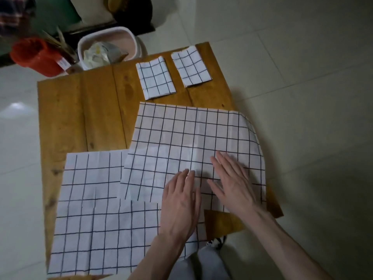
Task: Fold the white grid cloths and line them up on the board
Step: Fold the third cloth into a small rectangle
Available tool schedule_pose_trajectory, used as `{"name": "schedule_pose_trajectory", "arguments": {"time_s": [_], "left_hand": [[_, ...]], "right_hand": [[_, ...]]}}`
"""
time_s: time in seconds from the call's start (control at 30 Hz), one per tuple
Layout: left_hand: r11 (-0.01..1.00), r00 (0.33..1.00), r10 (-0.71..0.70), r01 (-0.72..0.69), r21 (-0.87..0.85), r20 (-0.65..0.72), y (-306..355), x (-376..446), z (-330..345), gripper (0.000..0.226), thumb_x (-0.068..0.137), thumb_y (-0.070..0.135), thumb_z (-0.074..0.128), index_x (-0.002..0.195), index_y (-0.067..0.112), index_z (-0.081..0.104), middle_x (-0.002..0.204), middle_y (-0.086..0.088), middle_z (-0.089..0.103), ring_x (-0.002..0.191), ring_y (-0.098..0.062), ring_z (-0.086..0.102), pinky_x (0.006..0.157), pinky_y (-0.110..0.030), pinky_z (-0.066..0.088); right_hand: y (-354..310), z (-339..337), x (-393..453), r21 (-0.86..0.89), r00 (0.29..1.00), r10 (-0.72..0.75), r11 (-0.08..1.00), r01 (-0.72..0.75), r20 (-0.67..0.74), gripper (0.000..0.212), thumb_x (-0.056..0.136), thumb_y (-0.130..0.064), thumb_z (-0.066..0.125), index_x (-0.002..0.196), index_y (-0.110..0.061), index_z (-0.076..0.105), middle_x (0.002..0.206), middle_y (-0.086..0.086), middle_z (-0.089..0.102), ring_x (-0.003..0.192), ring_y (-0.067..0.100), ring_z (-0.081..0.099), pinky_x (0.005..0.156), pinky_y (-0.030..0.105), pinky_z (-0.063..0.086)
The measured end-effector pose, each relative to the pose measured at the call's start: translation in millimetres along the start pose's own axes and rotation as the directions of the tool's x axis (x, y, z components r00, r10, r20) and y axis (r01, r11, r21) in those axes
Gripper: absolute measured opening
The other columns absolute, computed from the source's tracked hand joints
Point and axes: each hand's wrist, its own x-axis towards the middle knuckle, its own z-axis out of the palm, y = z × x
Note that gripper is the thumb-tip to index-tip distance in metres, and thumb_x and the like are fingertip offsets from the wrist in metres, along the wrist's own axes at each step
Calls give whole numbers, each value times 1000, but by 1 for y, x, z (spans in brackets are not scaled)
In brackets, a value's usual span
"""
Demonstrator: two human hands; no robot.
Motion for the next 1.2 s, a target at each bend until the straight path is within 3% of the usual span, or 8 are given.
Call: {"name": "schedule_pose_trajectory", "arguments": {"time_s": [0.13, 0.3, 0.5, 0.63, 0.77, 0.9, 1.0, 1.2], "left_hand": [[999, 998, 21, -23, 31, 59, -24, -5, 36, 54, 112, 41, 33, 161, 19, 37, 160, -3, 48, 150, -19, 39, 120, -43, 40], [996, 996, 13, -21, 89, 83, -45, -8, 51, 59, 112, 46, 28, 166, 22, 26, 166, -1, 40, 155, -20, 33, 121, -48, 37], [982, 998, 6, -18, 185, 68, -56, -1, 48, 65, 113, 52, 18, 164, 14, 32, 165, -8, 41, 156, -25, 31, 125, -51, 27], [974, 998, -20, 7, 228, 56, -65, 8, 41, 64, 111, 50, 23, 158, 10, 42, 164, -12, 42, 155, -29, 32, 123, -55, 29], [970, 999, -20, 10, 244, 39, -75, 14, 39, 57, 108, 45, 36, 154, 13, 46, 163, -11, 42, 154, -30, 34, 124, -54, 28], [969, 1000, -13, 6, 247, 24, -80, 10, 42, 58, 108, 43, 39, 156, 12, 45, 166, -11, 39, 156, -30, 32, 124, -54, 28], [970, 1000, -8, 4, 243, 14, -83, 9, 43, 58, 107, 42, 43, 157, 12, 42, 167, -10, 37, 157, -30, 28, 126, -53, 25], [968, 999, 34, -40, 248, 26, -99, 11, 31, 55, 105, 33, 44, 158, 16, 41, 160, -16, 40, 150, -37, 36, 124, -53, 27]], "right_hand": [[13, 31, 13, -53, 1000, -4, 999, 6, 21, 71, 102, -60, 21, 165, -27, 20, 174, -4, 6, 161, 16, -1, 130, 40, 3], [13, 49, 16, -69, 999, 34, 997, -32, 17, 69, 103, -63, 16, 165, -34, 6, 174, -8, -3, 160, 11, -9, 129, 39, 1], [-10, 58, 0, -67, 990, 128, 989, -132, -55, 68, 104, -63, 24, 163, -30, 29, 172, -1, 23, 157, 21, 21, 121, 48, 31], [-29, 64, -13, -136, 980, 182, 972, -192, -82, 70, 102, -65, 28, 161, -27, 37, 171, 6, 25, 152, 27, 26, 111, 51, 42], [-41, 71, -26, -189, 987, 119, 972, -139, -111, 68, 103, -63, 33, 158, -24, 43, 173, 8, 18, 159, 29, 20, 120, 45, 25], [-48, 78, -35, -150, 993, 67, 985, -82, -101, 66, 104, -60, 34, 157, -22, 45, 173, 8, 17, 160, 28, 14, 120, 56, 36], [-50, 83, -40, -155, 997, 23, 987, -35, -77, 66, 104, -60, 36, 157, -22, 44, 173, 8, 19, 161, 28, 12, 121, 53, 30], [-46, 77, -30, -100, 983, -113, 990, 99, -147, 59, 107, -54, 36, 151, -18, 50, 165, 5, 38, 156, 24, 28, 126, 45, 19]]}}
